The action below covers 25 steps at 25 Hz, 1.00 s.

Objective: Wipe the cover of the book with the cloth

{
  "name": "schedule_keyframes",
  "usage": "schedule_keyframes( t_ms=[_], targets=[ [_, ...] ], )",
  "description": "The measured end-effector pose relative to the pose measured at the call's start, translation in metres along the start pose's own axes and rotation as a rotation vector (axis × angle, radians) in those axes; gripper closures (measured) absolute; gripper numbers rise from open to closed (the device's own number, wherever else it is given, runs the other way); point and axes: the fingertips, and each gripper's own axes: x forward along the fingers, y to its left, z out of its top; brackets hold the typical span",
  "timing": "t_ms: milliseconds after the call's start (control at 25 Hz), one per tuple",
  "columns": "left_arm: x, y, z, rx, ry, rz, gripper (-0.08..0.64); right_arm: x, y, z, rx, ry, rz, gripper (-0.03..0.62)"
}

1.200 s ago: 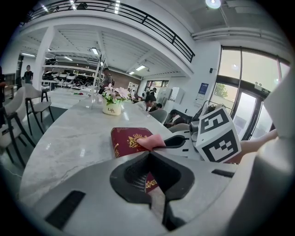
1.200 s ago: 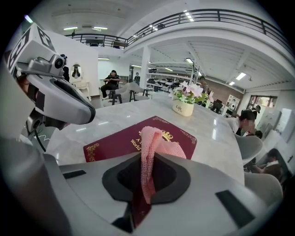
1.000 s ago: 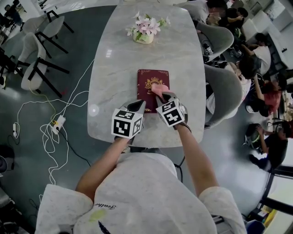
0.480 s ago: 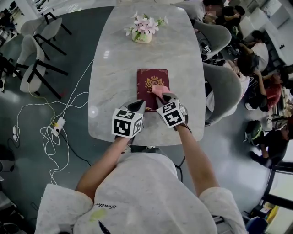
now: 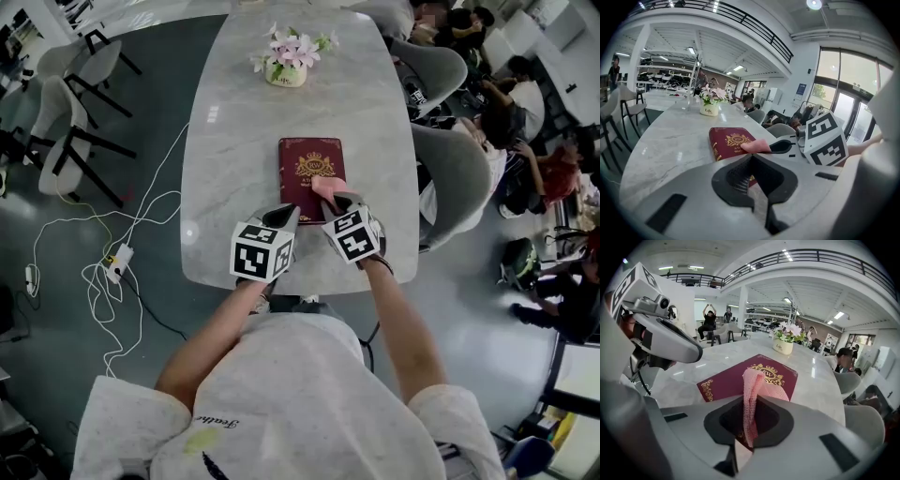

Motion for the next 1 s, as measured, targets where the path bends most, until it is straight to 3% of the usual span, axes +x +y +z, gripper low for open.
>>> schedule_keyframes(
  t_ms=[1000],
  targets=[
    [0.006, -0.005, -0.006, 0.005, 0.021, -0.055, 0.552, -0.015, 0.013, -0.013, 0.045, 0.007, -0.029, 0.572]
  ],
)
